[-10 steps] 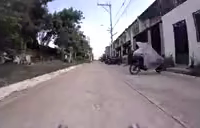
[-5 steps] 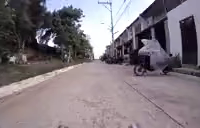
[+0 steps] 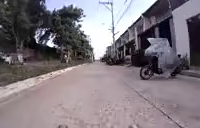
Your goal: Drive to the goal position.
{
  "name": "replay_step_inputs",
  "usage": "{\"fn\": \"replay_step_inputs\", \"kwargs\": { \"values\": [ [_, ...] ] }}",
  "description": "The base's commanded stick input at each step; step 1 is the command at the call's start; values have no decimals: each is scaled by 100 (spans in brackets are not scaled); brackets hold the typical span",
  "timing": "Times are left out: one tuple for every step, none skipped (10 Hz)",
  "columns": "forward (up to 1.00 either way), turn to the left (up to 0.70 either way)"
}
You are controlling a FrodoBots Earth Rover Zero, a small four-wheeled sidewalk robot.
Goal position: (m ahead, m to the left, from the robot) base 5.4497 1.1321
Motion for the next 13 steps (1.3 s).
{"fn": "replay_step_inputs", "kwargs": {
  "values": [
    [100, 2],
    [100, -9],
    [100, -29],
    [100, -22],
    [100, 0],
    [100, 4],
    [100, 4],
    [100, 4],
    [100, 4],
    [100, 4],
    [100, 4],
    [100, 4],
    [100, 4]
  ]
}}
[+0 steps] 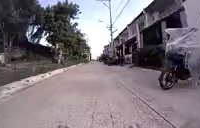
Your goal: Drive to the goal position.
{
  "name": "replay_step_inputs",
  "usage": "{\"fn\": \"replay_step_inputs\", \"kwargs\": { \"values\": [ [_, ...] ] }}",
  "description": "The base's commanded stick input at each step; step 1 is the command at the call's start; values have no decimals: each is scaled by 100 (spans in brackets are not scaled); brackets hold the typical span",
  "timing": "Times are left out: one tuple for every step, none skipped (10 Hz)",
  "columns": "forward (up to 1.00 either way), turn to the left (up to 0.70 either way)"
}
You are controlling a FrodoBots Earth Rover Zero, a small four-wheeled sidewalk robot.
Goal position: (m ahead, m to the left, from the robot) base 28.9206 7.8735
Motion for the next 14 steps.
{"fn": "replay_step_inputs", "kwargs": {
  "values": [
    [100, 4],
    [100, 4],
    [100, 4],
    [100, 4],
    [100, 4],
    [100, 4],
    [100, 4],
    [100, 4],
    [100, 4],
    [100, 4],
    [100, 4],
    [100, 4],
    [100, 4],
    [100, 4]
  ]
}}
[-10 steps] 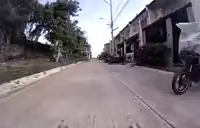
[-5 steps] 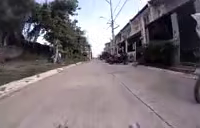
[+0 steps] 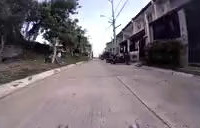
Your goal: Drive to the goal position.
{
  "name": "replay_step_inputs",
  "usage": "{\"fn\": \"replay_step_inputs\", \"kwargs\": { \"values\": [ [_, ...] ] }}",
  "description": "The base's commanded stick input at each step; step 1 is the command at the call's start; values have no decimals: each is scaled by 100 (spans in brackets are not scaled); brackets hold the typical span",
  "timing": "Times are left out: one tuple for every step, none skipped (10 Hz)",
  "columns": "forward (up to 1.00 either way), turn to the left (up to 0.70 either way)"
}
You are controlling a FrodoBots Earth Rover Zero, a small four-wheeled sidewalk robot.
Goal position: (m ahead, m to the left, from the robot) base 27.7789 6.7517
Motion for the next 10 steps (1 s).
{"fn": "replay_step_inputs", "kwargs": {
  "values": [
    [100, 4],
    [100, 4],
    [100, 4],
    [100, 4],
    [100, 4],
    [100, 4],
    [100, 4],
    [100, 4],
    [100, 4],
    [100, 4]
  ]
}}
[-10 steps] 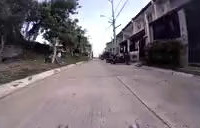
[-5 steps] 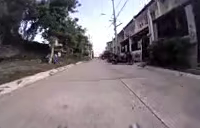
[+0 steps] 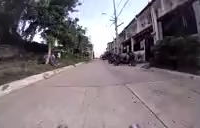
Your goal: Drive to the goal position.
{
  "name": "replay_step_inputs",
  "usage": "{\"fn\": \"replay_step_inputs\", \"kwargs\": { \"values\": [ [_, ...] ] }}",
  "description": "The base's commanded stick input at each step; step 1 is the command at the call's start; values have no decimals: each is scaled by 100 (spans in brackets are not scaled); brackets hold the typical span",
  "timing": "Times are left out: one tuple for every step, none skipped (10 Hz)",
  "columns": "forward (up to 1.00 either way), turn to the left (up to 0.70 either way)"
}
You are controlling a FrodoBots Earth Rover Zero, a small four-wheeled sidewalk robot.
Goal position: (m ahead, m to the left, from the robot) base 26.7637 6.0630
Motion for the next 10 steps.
{"fn": "replay_step_inputs", "kwargs": {
  "values": [
    [100, 4],
    [100, 4],
    [100, 4],
    [100, 4],
    [100, 4],
    [100, 4],
    [100, 4],
    [100, 4],
    [100, 4],
    [100, 4]
  ]
}}
